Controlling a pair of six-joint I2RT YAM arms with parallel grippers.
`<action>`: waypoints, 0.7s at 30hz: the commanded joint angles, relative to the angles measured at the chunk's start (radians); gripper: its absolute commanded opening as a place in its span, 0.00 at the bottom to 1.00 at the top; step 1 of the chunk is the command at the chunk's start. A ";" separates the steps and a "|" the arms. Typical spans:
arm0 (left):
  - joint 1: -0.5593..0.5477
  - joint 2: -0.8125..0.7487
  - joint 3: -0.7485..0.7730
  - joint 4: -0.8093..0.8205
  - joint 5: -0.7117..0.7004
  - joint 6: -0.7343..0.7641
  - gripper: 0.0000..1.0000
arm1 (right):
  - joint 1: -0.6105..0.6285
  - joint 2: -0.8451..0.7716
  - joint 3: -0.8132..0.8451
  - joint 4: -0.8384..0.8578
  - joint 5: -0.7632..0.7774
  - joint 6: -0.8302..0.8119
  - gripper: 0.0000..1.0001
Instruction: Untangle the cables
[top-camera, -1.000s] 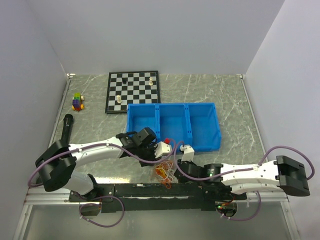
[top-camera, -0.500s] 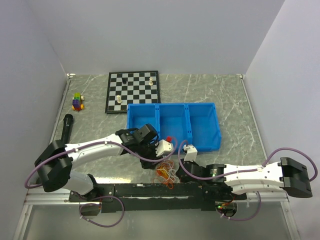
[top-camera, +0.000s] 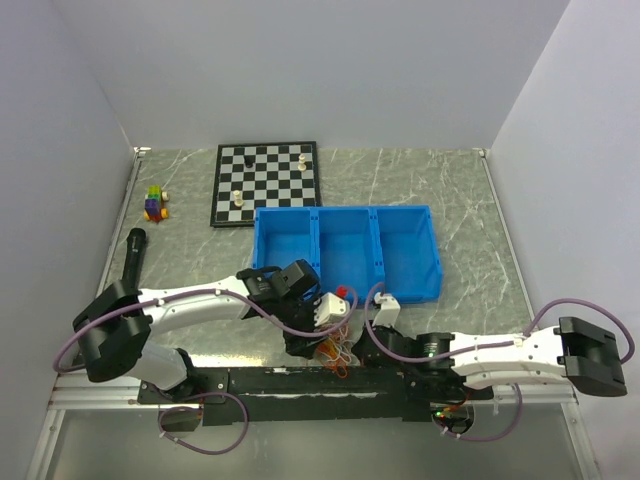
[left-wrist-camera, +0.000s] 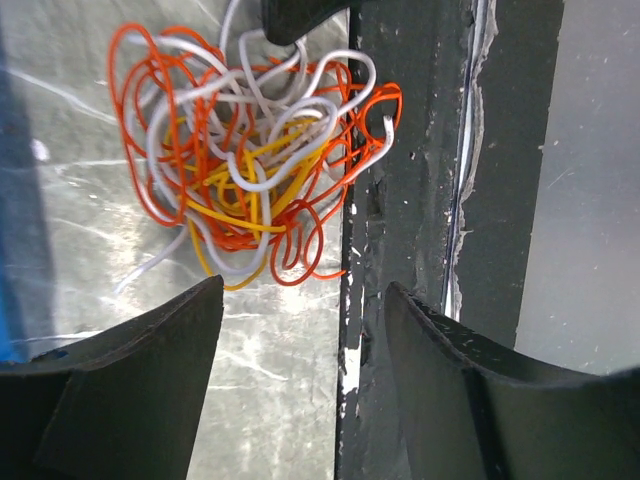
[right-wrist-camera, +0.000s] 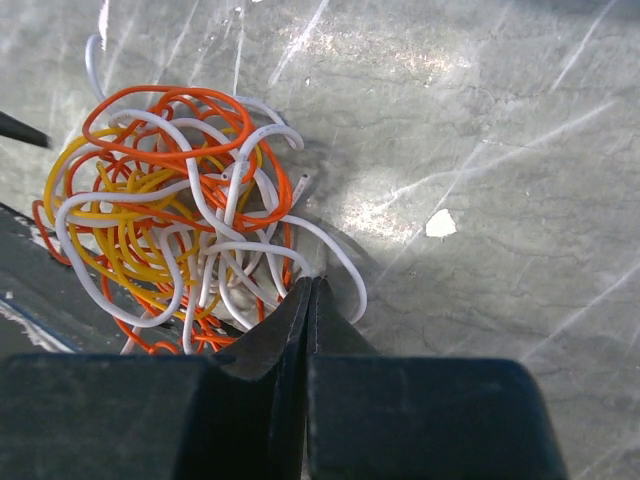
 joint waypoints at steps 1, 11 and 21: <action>-0.004 0.024 -0.031 0.098 0.042 -0.031 0.68 | 0.009 -0.051 -0.049 0.068 0.009 0.048 0.00; -0.004 0.050 -0.009 0.138 0.032 -0.020 0.28 | 0.009 -0.070 -0.077 0.069 0.008 0.082 0.00; -0.002 -0.049 0.018 -0.037 -0.049 0.025 0.01 | 0.009 -0.052 -0.083 0.008 0.007 0.135 0.00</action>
